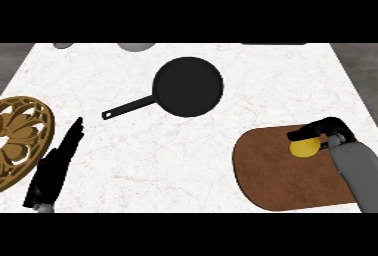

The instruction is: Pick the lemon from the cutting board and place it in the pan

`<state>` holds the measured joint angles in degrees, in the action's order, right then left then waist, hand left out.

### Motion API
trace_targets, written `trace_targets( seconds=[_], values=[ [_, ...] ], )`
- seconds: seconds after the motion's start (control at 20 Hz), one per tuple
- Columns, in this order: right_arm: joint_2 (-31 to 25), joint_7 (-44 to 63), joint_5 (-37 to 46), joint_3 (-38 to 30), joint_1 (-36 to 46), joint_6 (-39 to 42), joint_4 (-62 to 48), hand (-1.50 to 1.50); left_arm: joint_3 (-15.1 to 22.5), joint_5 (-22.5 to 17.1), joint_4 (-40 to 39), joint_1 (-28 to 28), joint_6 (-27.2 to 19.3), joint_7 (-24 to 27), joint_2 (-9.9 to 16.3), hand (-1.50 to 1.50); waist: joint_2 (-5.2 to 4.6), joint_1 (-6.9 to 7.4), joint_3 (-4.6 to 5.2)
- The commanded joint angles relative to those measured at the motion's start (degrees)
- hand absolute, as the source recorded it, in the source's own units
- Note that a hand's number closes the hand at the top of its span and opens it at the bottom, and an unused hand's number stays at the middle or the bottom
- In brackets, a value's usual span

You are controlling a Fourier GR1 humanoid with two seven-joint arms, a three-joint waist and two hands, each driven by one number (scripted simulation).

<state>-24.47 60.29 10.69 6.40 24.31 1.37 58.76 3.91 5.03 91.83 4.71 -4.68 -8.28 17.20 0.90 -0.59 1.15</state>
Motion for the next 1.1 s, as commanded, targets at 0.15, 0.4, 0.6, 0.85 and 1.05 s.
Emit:
trace_targets(
  seconds=[0.15,0.4,0.6,0.85,1.05],
  values=[
    [16.3,15.3,16.9,13.1,-4.0,-18.5,6.5,1.5,-0.1,0.4,0.5,0.9,0.1,0.4,0.5,0.0,0.28,0.43,-0.66],
    [13.9,21.3,35.2,17.4,-2.4,-22.5,10.2,1.5,-0.3,0.6,0.2,1.0,-0.2,-1.0,0.5,0.0,0.8,-1.09,-0.54],
    [10.8,22.3,50.4,20.9,2.9,-19.0,13.8,1.5,0.1,1.2,-0.4,1.5,-0.9,-0.5,-0.3,0.0,1.33,-1.5,-0.39],
    [17.3,24.9,65.3,20.9,9.4,-10.3,17.2,1.5,-0.1,1.2,-0.5,0.5,-0.7,0.1,-0.3,0.0,0.47,-1.08,-0.76],
    [24.1,24.9,73.7,17.1,13.6,-8.4,16.2,1.5,-1.2,-0.8,0.3,-0.3,1.6,-0.3,1.0,0.0,-0.26,0.6,-0.99]
  ],
)
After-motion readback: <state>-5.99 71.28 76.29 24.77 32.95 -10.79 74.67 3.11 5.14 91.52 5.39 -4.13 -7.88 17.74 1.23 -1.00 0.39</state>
